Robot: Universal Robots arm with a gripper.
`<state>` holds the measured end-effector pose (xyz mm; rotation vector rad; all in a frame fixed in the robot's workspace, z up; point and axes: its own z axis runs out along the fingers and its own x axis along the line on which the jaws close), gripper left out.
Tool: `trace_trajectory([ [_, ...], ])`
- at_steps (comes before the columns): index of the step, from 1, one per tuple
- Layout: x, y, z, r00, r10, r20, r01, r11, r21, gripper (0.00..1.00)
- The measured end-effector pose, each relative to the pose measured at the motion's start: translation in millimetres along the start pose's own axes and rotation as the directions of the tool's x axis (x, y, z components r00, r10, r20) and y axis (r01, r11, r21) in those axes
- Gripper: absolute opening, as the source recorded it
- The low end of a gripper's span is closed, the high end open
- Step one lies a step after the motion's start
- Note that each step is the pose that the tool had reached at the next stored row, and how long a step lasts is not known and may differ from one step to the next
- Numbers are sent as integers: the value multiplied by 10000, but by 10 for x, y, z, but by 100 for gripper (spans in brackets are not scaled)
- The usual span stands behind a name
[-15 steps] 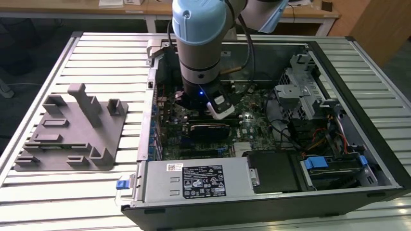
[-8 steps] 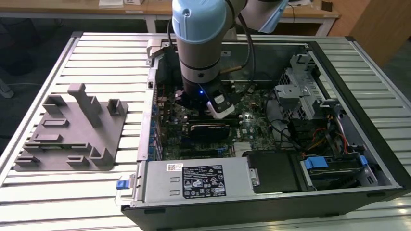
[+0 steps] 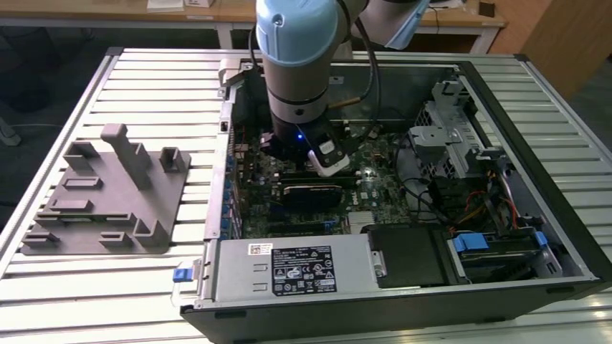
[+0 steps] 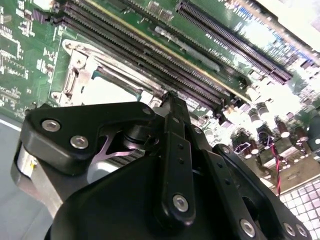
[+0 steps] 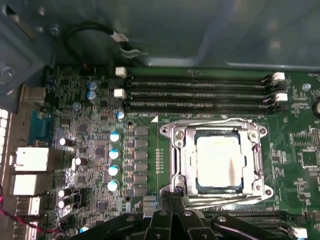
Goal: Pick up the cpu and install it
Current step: 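Install the second cpu locking lever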
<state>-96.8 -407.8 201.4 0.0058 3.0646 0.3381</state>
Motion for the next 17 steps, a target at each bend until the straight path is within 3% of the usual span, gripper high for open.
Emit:
trace_trajectory([
  [2,0,-4,2,10000,4,4,-3,10000,-56,11],
  [9,-1,-8,-17,10000,3,1,-3,10000,-51,11],
  [17,-10,28,-173,10000,3,1,-3,10000,-51,11],
])
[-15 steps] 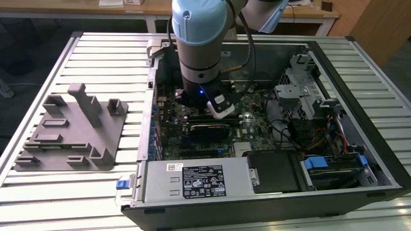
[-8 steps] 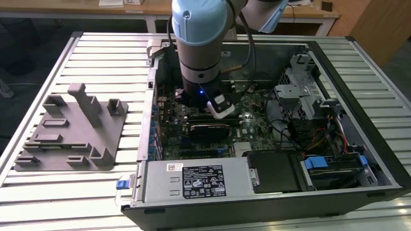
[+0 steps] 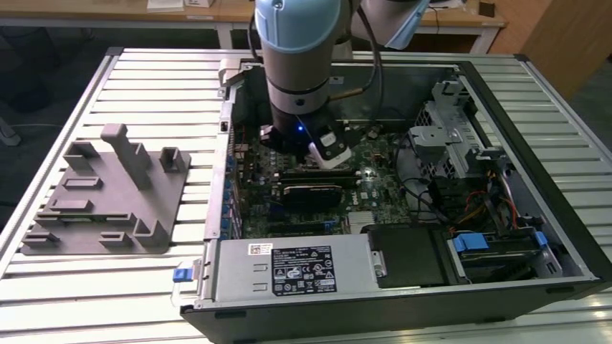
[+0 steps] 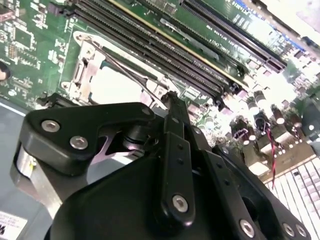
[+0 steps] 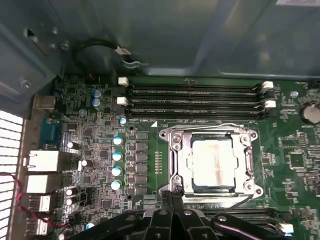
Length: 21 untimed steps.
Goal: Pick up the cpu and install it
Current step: 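Install the second cpu locking lever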
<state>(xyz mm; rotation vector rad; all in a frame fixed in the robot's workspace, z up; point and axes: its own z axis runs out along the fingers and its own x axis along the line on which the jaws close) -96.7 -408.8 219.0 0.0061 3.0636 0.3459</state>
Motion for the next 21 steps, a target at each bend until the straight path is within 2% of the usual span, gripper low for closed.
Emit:
trace_trajectory([
  [11,-14,53,-231,10000,0,0,0,10000,-1,11],
  [16,-18,66,-289,10000,-1,-1,1,10000,3,11],
  [21,-60,67,-288,10000,6,2,-6,9999,157,11],
])
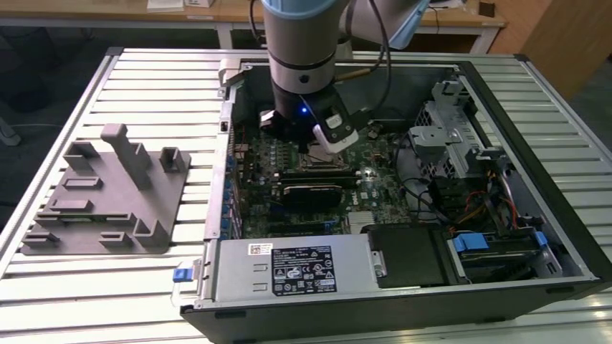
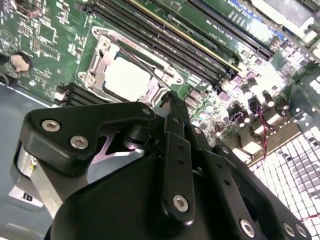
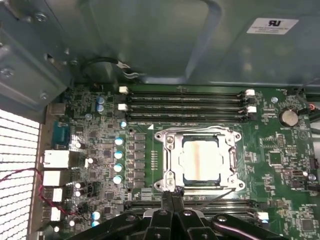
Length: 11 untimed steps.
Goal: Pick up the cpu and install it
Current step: 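Install the second cpu locking lever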
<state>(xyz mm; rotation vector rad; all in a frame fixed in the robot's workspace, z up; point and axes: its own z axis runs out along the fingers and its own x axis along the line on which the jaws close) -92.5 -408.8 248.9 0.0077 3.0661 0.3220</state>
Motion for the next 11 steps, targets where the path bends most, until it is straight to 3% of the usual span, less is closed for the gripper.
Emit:
trace_trajectory([
  [5,-84,0,5,10000,13,5,-13,9998,173,11],
  [11,-162,-1,12,10000,30,10,-30,9996,267,11],
])
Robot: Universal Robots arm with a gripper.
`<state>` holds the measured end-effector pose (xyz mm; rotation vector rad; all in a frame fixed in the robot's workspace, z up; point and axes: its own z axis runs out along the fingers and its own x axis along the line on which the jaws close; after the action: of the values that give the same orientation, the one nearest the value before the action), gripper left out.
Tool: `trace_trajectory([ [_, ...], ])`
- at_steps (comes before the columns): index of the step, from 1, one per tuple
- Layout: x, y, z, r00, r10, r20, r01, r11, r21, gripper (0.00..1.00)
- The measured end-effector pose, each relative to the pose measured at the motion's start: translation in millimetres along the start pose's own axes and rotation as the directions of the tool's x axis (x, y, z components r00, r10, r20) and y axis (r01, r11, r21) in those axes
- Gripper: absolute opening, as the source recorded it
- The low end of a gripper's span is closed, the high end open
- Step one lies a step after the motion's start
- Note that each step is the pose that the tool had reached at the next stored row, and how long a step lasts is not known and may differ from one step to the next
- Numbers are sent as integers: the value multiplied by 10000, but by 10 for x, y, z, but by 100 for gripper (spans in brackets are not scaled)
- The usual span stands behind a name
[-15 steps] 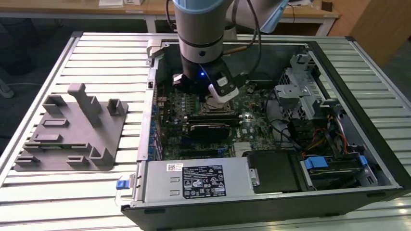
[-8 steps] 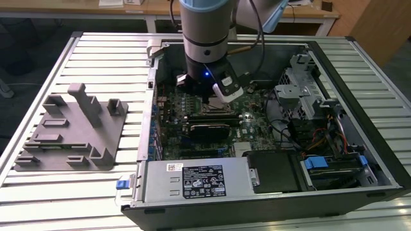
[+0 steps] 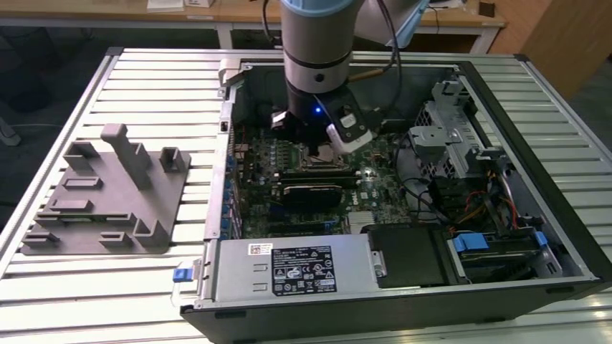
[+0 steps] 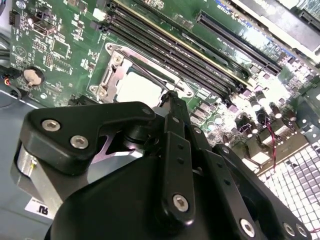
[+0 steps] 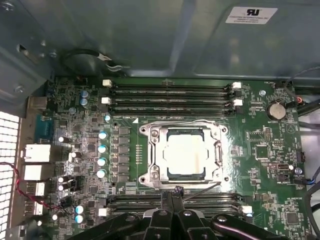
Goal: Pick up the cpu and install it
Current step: 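Install the second cpu locking lever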
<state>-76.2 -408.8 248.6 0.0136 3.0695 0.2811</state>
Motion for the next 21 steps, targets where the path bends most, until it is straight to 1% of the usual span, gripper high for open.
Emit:
trace_trajectory([
  [5,-4,-4,22,10000,2,0,-2,10000,68,11],
  [7,-4,-7,41,10000,1,0,-1,10000,77,11],
  [16,9,-35,130,10000,2,1,-2,10000,80,11],
  [21,47,-51,163,10000,3,1,-3,10000,80,11],
])
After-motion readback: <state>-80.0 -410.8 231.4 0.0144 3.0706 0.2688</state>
